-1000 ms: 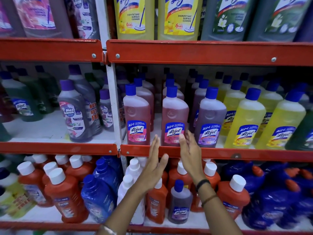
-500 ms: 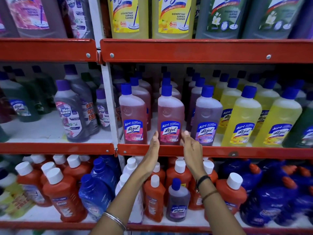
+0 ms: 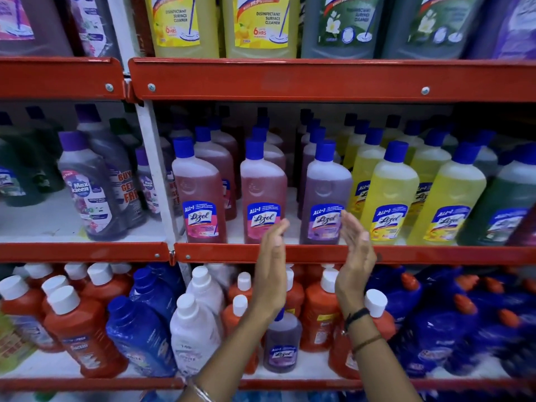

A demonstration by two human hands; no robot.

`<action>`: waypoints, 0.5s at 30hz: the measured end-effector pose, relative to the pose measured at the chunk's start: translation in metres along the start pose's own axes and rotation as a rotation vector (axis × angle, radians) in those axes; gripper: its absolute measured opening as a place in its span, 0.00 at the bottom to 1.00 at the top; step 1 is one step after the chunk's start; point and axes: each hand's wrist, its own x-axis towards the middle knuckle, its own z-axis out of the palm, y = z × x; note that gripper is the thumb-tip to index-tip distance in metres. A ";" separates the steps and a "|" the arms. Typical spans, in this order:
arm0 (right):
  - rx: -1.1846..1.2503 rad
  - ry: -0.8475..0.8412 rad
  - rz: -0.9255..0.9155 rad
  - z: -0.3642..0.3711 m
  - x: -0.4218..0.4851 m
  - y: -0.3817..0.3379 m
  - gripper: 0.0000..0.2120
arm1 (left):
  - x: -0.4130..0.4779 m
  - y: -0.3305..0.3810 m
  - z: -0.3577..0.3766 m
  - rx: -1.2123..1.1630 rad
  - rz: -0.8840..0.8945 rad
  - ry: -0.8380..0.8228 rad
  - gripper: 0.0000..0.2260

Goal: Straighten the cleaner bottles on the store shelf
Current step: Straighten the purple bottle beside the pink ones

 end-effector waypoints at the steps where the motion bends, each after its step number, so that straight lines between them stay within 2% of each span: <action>1: 0.004 -0.005 0.017 -0.006 0.005 0.001 0.25 | 0.004 -0.001 0.011 -0.022 -0.029 -0.095 0.31; 3: 0.000 -0.071 0.086 -0.013 0.014 0.003 0.27 | 0.015 -0.002 0.029 -0.068 -0.133 -0.169 0.40; 7: -0.071 -0.216 0.219 -0.022 0.023 0.007 0.40 | 0.034 0.001 0.043 -0.232 -0.284 -0.130 0.53; 11: -0.062 -0.288 0.253 -0.025 0.029 0.002 0.48 | 0.039 0.002 0.045 -0.288 -0.287 -0.140 0.50; 15: -0.055 -0.272 0.246 -0.028 0.032 -0.002 0.50 | 0.041 -0.002 0.043 -0.282 -0.304 -0.148 0.47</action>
